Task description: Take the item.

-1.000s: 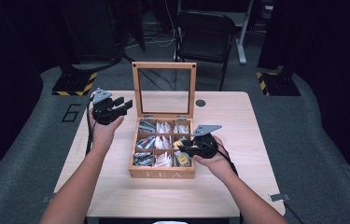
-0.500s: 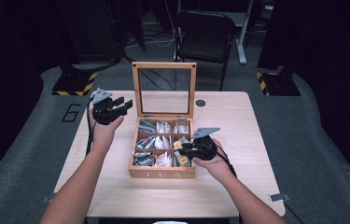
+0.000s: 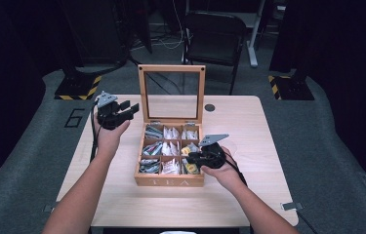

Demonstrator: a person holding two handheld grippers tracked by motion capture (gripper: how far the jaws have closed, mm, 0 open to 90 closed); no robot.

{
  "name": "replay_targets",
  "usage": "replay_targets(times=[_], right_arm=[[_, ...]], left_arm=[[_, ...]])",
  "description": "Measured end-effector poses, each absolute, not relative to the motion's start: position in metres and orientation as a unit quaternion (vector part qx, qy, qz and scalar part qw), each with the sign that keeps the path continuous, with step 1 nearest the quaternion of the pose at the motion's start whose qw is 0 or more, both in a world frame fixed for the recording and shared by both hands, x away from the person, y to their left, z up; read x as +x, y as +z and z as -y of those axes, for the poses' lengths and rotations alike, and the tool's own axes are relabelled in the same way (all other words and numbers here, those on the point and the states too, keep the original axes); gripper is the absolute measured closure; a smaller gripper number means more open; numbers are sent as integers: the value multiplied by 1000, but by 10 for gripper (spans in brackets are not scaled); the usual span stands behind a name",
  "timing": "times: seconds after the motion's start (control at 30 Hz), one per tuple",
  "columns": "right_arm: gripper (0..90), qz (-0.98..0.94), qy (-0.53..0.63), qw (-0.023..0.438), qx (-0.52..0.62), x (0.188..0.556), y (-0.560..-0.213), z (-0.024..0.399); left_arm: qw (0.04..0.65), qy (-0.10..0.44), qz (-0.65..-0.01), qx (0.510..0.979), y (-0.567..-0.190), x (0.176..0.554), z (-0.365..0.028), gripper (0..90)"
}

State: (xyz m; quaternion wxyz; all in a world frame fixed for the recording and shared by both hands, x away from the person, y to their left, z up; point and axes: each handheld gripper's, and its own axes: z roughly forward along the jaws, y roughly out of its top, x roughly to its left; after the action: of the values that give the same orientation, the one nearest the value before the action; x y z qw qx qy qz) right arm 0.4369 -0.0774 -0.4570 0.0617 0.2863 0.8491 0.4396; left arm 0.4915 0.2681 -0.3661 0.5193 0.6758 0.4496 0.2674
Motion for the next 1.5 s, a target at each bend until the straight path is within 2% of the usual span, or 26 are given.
replay_targets(times=[0.1,0.27,0.9,1.5], right_arm=[[832,-848,442,60,287,436,-456,80],[876,-847,447,53,282,434,-453,82],[896,-841,462,66,273,422,-439,95],[897,-826,492,81,262,427,-418,87]], left_arm=[[517,266,-449,678,-366,491,-268,556],[518,268,-450,676,-367,492,-268,556],[516,267,-452,677,-366,492,-270,553],[517,268,-455,674,-366,492,-273,546]])
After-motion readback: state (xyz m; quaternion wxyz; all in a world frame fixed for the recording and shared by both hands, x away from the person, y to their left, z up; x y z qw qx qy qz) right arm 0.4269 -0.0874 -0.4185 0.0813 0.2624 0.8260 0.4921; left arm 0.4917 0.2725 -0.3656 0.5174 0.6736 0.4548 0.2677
